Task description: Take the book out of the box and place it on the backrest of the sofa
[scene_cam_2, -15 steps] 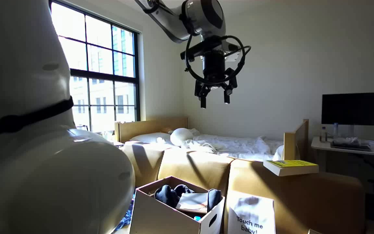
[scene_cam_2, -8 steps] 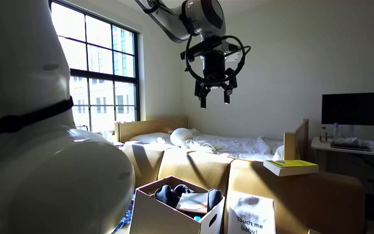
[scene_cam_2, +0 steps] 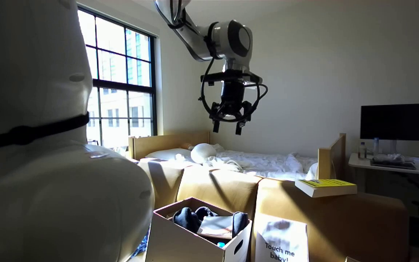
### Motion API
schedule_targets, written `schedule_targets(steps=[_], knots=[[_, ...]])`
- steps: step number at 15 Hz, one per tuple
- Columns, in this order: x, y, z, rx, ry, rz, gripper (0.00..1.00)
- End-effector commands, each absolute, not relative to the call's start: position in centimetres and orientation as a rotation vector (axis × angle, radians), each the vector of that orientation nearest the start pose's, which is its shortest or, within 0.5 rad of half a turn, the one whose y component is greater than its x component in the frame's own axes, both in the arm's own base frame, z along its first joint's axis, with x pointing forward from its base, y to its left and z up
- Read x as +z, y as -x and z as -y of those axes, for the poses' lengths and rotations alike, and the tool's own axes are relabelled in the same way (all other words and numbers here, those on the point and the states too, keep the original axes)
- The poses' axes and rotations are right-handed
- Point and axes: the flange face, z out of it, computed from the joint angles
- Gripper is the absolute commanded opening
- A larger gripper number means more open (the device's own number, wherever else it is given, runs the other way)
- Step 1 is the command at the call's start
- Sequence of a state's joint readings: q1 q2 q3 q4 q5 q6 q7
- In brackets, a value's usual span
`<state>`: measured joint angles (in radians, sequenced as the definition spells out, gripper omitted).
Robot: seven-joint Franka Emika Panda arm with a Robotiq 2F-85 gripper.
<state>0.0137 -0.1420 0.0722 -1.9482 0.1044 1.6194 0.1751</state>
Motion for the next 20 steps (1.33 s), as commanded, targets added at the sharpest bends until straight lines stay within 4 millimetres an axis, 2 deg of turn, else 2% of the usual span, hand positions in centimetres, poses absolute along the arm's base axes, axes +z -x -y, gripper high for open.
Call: schedule_targets(steps=[1, 3, 5, 7, 8, 9, 10, 13, 14, 17, 20], knots=[[48.0, -52.4, -7.3, 0.242, 2.863, -0.223, 1.0], [43.7, -54.0, -8.2, 0.218, 2.776, -0.323, 1.0], [39.0, -54.9, -8.5, 0.251, 2.794, -0.382, 1.0], [37.1, -55.1, -8.2, 0.322, 2.819, -0.369, 1.0], [38.0, -54.9, -8.2, 0.296, 2.818, -0.34, 1.0], [36.9, -55.0, -8.2, 0.324, 2.818, -0.344, 1.0], [36.6, -55.1, -8.2, 0.331, 2.817, -0.346, 1.0], [37.3, -55.5, -8.5, 0.301, 2.818, -0.335, 1.0], [36.5, -56.6, -9.3, 0.31, 2.839, -0.352, 1.0], [31.8, -59.5, -10.7, 0.398, 2.803, -0.425, 1.0], [25.8, -61.6, -10.2, 0.526, 2.652, -0.575, 1.0]])
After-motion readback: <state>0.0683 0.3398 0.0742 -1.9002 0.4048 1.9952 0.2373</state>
